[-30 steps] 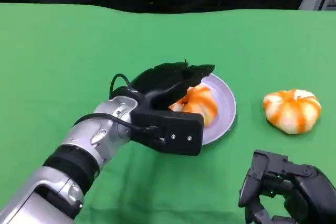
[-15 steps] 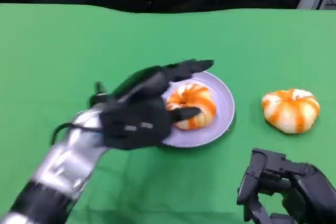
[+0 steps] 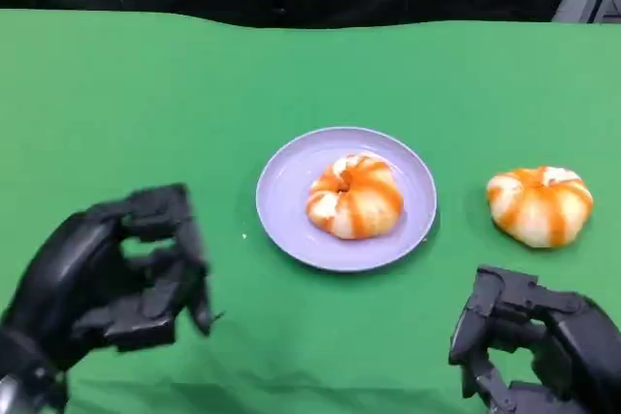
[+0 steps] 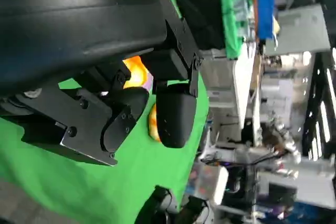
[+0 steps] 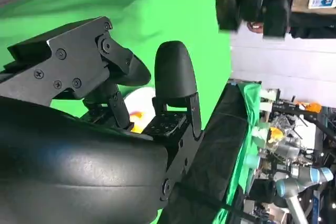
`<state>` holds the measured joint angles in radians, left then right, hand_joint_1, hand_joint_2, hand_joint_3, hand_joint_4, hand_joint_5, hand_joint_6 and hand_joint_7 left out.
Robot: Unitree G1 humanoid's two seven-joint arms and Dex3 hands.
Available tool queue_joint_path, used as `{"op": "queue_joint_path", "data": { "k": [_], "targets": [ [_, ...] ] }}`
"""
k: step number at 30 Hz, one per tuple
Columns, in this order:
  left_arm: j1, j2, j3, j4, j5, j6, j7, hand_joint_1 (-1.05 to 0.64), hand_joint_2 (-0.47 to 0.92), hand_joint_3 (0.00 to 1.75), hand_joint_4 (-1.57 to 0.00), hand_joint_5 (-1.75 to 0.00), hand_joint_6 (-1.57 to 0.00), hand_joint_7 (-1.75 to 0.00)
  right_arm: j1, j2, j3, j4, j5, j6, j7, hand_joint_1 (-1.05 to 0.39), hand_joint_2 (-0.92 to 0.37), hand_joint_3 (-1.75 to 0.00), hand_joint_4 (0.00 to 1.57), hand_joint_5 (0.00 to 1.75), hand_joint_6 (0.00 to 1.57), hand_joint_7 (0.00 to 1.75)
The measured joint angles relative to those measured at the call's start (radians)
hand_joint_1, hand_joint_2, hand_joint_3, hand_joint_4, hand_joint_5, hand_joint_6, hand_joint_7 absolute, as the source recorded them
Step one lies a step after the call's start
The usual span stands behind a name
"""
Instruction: Grasp the bread from the table and place it into the plate.
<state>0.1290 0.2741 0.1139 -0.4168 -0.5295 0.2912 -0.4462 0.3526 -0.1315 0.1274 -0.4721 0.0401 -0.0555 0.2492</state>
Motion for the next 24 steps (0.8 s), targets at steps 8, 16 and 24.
{"op": "queue_joint_path", "data": {
  "k": [8,16,24],
  "targets": [
    [0.171,-0.028,0.069,0.022,-0.088,-0.052,-0.08,-0.06,0.64,1.26,-0.97,-1.75,-0.77,-1.75,-0.019,-0.005,-0.035,0.058,0.019,-0.025,0.015,0.01,-0.69,-0.95,0.73,1.75,0.72,1.47],
    [0.2,-0.043,0.104,0.047,-0.091,-0.124,-0.119,-0.04,0.62,1.23,-0.97,-1.75,-0.78,-1.75,-0.024,-0.015,-0.04,0.066,0.02,-0.035,0.023,0.02,-0.7,-0.96,0.75,1.75,0.73,1.48],
    [0.203,-0.043,0.088,0.087,-0.082,-0.14,-0.15,-0.02,0.65,1.21,-0.96,-1.75,-0.77,-1.75,-0.024,-0.018,-0.041,0.066,0.017,-0.035,0.022,0.03,-0.69,-0.96,0.75,1.75,0.72,1.49]
  ]
}}
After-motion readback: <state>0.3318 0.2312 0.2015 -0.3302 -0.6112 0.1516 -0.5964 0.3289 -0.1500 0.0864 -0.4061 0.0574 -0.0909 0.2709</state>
